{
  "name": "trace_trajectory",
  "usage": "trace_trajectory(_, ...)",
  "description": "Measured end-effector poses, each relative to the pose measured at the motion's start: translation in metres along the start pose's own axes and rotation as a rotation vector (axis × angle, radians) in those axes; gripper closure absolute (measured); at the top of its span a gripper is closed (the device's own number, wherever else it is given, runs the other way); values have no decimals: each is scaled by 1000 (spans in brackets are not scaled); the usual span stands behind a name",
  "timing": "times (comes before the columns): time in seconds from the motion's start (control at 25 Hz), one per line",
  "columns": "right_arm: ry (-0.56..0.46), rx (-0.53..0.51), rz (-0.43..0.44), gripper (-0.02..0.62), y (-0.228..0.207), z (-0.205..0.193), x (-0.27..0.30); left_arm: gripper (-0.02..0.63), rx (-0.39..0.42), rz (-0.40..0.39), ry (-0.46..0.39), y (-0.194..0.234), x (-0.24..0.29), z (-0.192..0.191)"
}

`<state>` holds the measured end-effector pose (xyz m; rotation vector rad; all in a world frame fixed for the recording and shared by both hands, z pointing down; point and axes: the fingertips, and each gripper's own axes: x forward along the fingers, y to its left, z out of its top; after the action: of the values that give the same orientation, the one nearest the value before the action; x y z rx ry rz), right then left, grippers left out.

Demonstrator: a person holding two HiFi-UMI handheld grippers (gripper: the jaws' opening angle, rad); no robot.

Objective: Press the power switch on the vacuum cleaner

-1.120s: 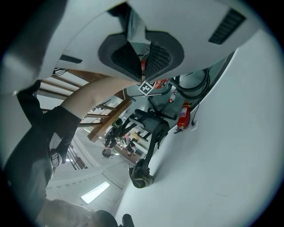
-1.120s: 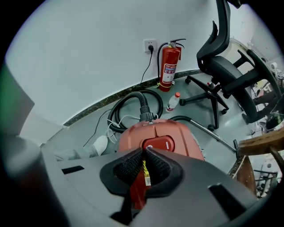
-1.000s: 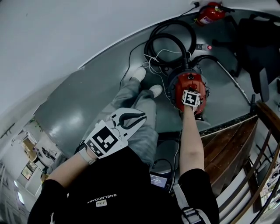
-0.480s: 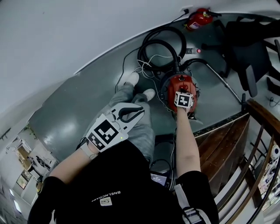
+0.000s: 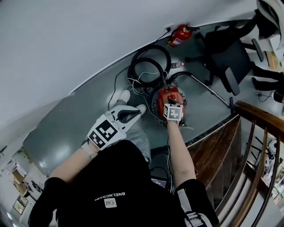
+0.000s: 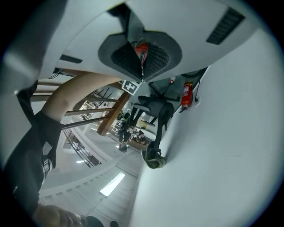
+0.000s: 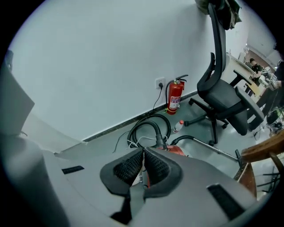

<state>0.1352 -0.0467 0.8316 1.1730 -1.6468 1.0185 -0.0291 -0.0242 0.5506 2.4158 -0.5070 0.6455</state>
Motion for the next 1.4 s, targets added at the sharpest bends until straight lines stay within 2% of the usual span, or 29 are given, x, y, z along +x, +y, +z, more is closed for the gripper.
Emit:
trace_trajectory(0.36,-197,48,47,568,51,58,-110,591,96,-91,-61,-11,-29,52)
trace_trajectory(0.6,-357,95,77,568,78,92,-191,591,152,-143,-76,-19,-34,80)
trace_trajectory(0.84,-535,99,88,568,95,118,-274,591,227,-203,-91,-32,-35,111)
trace_trajectory(1.04,-685,121,55,568,92,127,-342,591,290,-261,-104,-49,-33,136)
trace_trajectory(1.24,-818,97,-22,568,89,116,-400,591,333,-321,-125,-75,-32,153)
trace_trajectory(1.4,-923,115,-55,568,82,103,-441,591,379,-369,-139,-104,-29,166)
